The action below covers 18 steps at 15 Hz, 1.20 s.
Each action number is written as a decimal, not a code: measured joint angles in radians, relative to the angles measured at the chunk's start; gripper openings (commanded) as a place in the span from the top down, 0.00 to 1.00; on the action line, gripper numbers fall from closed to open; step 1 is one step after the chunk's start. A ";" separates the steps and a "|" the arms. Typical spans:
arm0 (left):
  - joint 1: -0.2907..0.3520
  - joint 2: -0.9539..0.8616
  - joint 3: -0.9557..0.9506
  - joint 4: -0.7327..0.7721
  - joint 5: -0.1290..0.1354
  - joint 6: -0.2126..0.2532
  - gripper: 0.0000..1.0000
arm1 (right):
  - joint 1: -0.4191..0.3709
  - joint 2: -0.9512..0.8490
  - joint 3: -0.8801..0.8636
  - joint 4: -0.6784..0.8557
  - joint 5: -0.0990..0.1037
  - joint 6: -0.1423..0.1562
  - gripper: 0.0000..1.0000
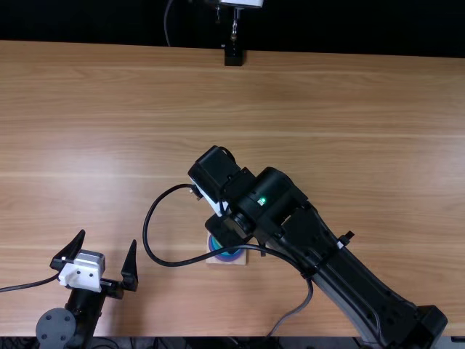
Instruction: Build the Hanoi tower: stack the rings onto the peg from bottom to top in this color order: purple, dark blue, light blue, dark green, light green, yellow, orange.
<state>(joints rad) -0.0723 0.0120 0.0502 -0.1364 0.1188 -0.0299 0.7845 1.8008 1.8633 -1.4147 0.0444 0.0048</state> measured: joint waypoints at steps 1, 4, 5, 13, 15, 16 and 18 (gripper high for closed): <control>0.000 0.000 0.000 0.000 0.001 0.000 0.00 | 0.000 0.000 0.000 0.010 0.000 0.000 1.00; 0.000 0.000 0.000 0.000 0.000 0.000 0.00 | 0.000 0.000 0.000 0.020 -0.007 0.000 1.00; 0.000 0.000 0.000 0.000 0.001 0.000 0.00 | 0.000 0.000 0.000 0.021 -0.010 0.000 1.00; 0.000 0.000 0.000 0.000 0.001 0.000 0.00 | 0.000 0.001 -0.072 0.025 -0.011 0.000 0.94; 0.000 0.000 0.000 0.000 0.000 0.000 0.00 | 0.000 0.001 -0.072 0.024 -0.010 0.000 0.00; 0.000 0.000 0.000 0.000 0.001 0.000 0.00 | 0.000 0.001 -0.072 0.023 -0.006 0.000 0.00; 0.000 0.000 0.000 0.000 0.000 0.000 0.00 | 0.000 0.001 -0.072 0.048 0.008 0.001 0.00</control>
<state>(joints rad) -0.0719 0.0116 0.0502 -0.1364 0.1192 -0.0296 0.7845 1.8015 1.7916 -1.3670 0.0521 0.0055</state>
